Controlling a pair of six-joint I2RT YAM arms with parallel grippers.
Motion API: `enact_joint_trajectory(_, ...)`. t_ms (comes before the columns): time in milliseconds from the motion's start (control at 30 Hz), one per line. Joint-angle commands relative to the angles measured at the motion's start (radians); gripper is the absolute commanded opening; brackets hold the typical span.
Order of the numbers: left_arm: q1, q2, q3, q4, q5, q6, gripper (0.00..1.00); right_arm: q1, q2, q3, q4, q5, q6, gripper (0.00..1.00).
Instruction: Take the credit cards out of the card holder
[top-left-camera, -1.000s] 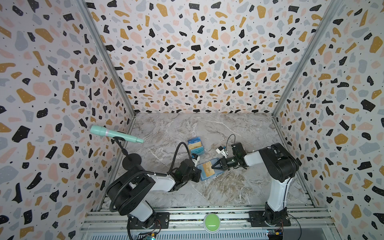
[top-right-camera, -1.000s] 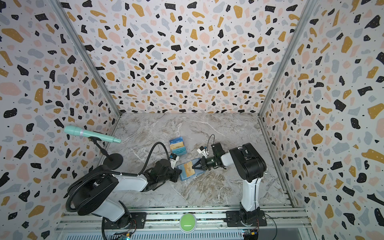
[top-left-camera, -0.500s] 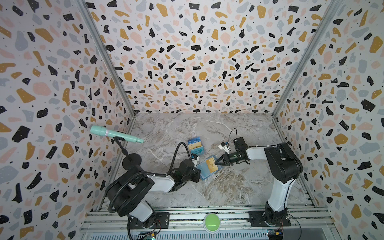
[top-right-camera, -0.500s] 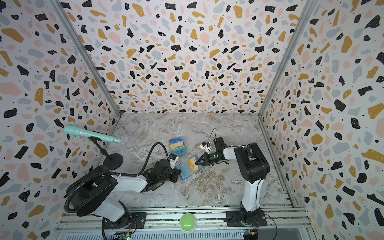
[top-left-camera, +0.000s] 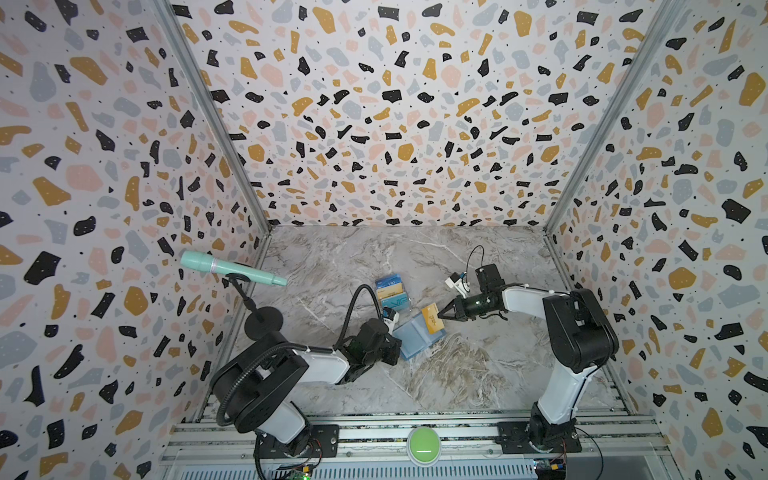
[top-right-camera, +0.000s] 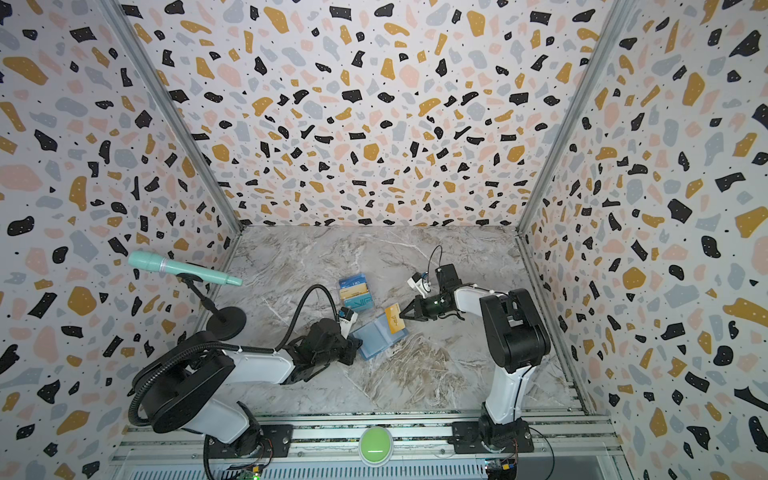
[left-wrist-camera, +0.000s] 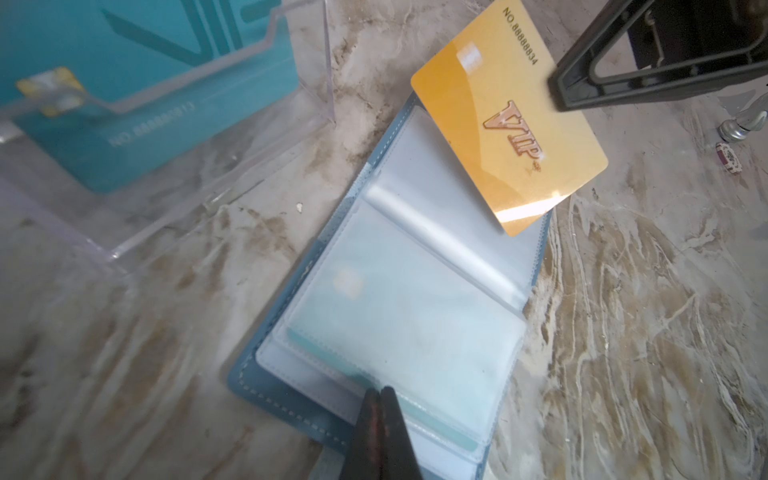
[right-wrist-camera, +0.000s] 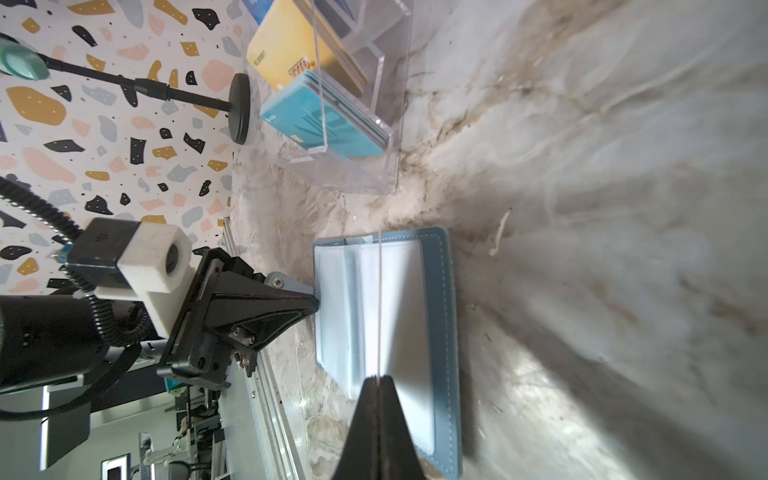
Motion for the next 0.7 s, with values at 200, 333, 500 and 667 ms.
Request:
enact_joint_trajectory(200,0.001,-0.018,0.010,-0.113,-0.062,0.034,0.03,0.081,-0.145,0.216,-0.229,0.364,-0.180,0.00)
enact_joint_trajectory(333,0.001,-0.104,0.016,-0.127,-0.090,0.017,0.03,0.118,-0.128,0.305,-0.247,0.403,-0.253,0.00)
enact_joint_trajectory(500,0.000,-0.207,0.020,-0.186,-0.149,0.012,0.03,0.195,-0.108,0.421,-0.273,0.446,-0.443,0.00)
enact_joint_trajectory(667,0.007,-0.295,0.001,-0.224,-0.198,-0.012,0.05,0.252,-0.060,0.561,-0.374,0.460,-0.613,0.00)
